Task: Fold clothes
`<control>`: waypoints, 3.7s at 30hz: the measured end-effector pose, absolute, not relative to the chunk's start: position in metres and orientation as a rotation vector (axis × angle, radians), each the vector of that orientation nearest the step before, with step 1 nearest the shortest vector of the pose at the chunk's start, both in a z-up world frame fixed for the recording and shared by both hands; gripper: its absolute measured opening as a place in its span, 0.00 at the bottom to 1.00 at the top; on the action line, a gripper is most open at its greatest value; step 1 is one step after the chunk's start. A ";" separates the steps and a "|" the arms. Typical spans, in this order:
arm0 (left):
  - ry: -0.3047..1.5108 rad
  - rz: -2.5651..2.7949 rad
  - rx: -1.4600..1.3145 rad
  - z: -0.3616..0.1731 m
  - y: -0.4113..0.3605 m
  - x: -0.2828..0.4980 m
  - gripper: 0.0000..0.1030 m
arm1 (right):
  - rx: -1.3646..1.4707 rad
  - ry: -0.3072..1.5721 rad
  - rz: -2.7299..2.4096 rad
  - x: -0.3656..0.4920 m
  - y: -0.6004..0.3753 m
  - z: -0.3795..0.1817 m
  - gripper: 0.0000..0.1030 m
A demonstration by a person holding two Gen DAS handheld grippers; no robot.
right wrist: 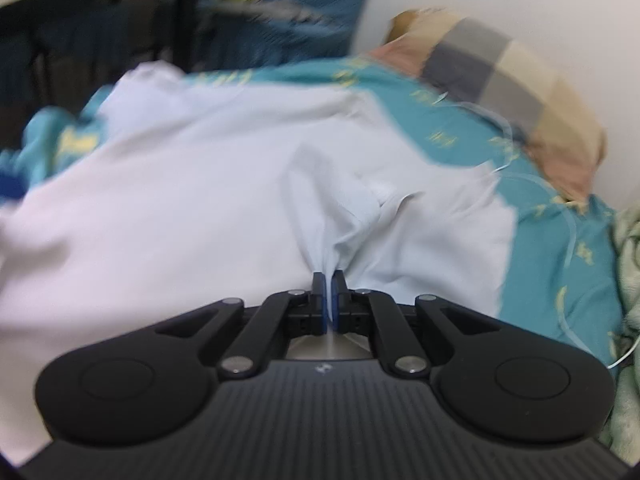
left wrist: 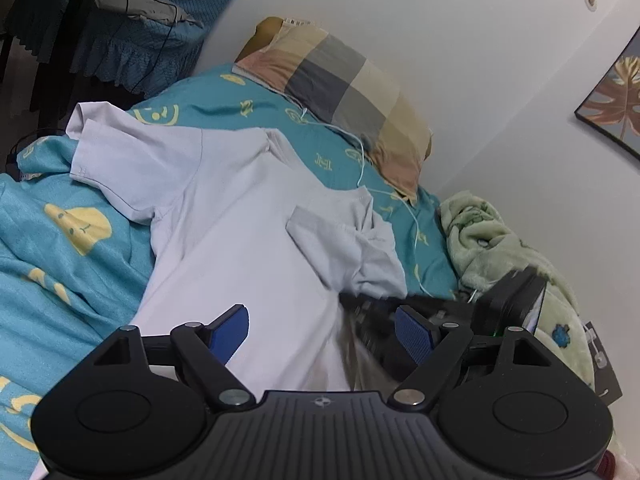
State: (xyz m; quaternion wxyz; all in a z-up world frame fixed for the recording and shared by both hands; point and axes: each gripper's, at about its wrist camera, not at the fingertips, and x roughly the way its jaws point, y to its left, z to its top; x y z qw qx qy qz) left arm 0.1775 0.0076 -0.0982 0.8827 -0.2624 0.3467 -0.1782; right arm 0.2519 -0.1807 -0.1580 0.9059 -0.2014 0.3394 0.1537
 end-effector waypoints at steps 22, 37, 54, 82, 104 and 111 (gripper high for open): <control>0.709 -0.471 -0.246 -0.081 -0.061 0.241 0.83 | 0.376 0.819 0.056 0.143 -0.269 -0.126 0.42; 0.931 -0.523 -0.263 -0.157 -0.137 0.428 0.12 | 0.483 0.758 -0.039 0.182 -0.305 -0.156 0.62; 0.940 -0.342 -0.309 -0.169 -0.119 0.490 0.23 | 0.401 0.793 0.009 0.185 -0.281 -0.160 0.62; 0.888 -0.549 -0.229 -0.100 -0.194 0.071 0.65 | 0.444 0.623 -0.107 0.027 -0.373 -0.032 0.64; 1.014 -0.629 -0.041 -0.167 -0.262 0.043 0.06 | 0.572 0.639 -0.074 0.046 -0.403 -0.062 0.64; 0.994 -0.646 -0.095 -0.143 -0.238 0.040 0.03 | 0.578 0.643 -0.065 0.045 -0.401 -0.065 0.64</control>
